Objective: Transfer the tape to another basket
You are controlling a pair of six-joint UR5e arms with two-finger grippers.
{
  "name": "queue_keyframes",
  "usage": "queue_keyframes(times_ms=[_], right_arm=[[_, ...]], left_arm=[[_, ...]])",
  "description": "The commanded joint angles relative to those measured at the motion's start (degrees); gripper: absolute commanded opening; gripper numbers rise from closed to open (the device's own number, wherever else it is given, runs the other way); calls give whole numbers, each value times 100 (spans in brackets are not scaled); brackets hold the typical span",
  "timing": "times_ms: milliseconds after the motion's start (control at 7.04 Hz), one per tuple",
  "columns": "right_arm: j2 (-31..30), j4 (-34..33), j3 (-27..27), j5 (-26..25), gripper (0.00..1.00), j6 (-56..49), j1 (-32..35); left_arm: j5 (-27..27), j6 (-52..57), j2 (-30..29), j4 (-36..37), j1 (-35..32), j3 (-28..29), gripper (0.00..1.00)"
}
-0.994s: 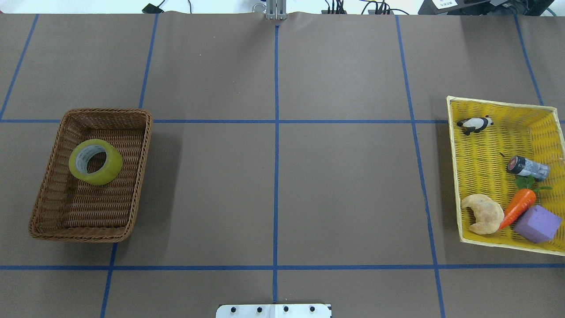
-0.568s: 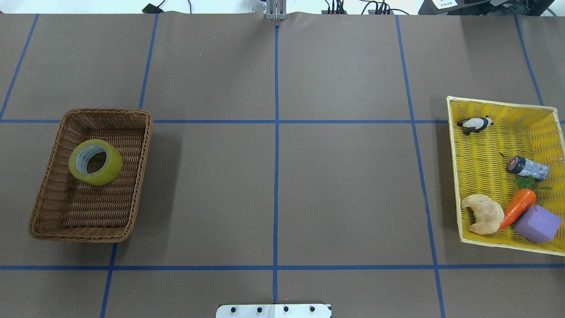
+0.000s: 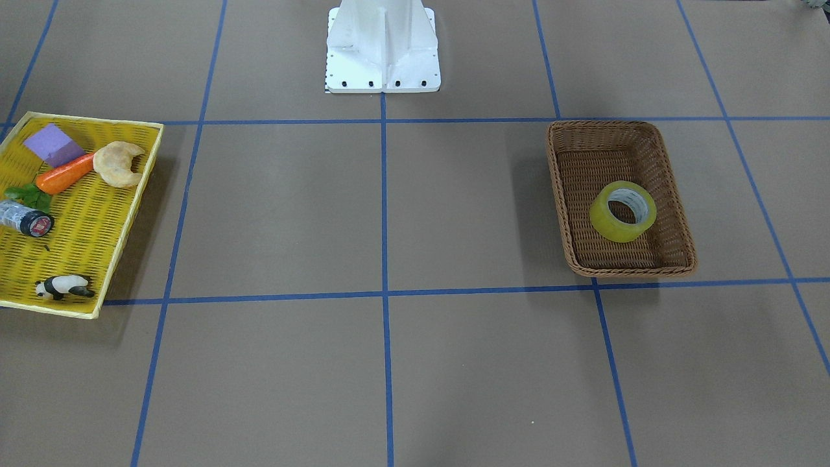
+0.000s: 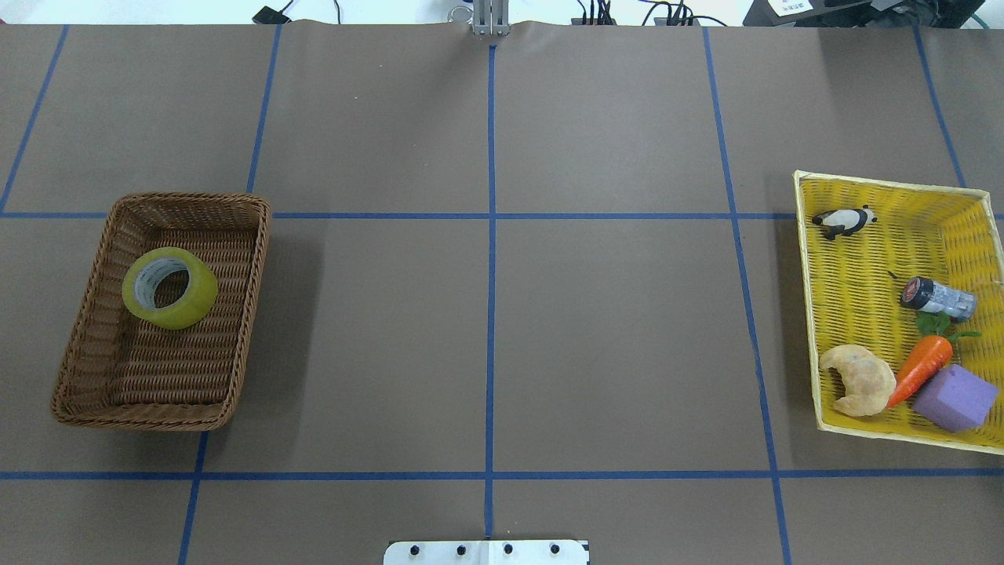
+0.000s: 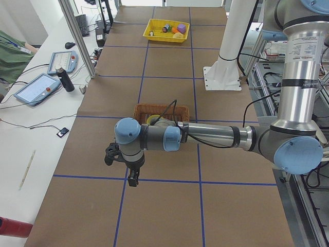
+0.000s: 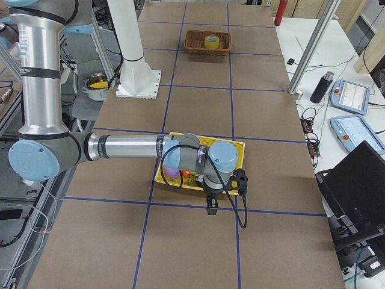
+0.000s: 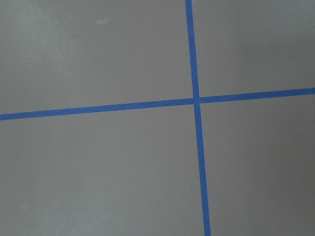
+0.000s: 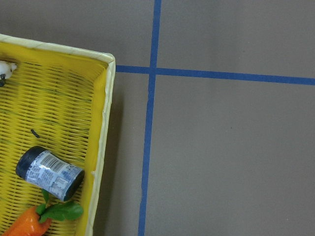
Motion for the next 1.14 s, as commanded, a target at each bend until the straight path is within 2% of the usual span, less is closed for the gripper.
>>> queue_keyframes(times_ms=[0, 994], right_arm=[[0, 0, 0, 2, 100, 11, 2], [9, 0, 0, 3, 100, 11, 2]], left_arm=[[15, -1, -11, 2, 0, 7, 98], [93, -1, -11, 10, 0, 24, 98]])
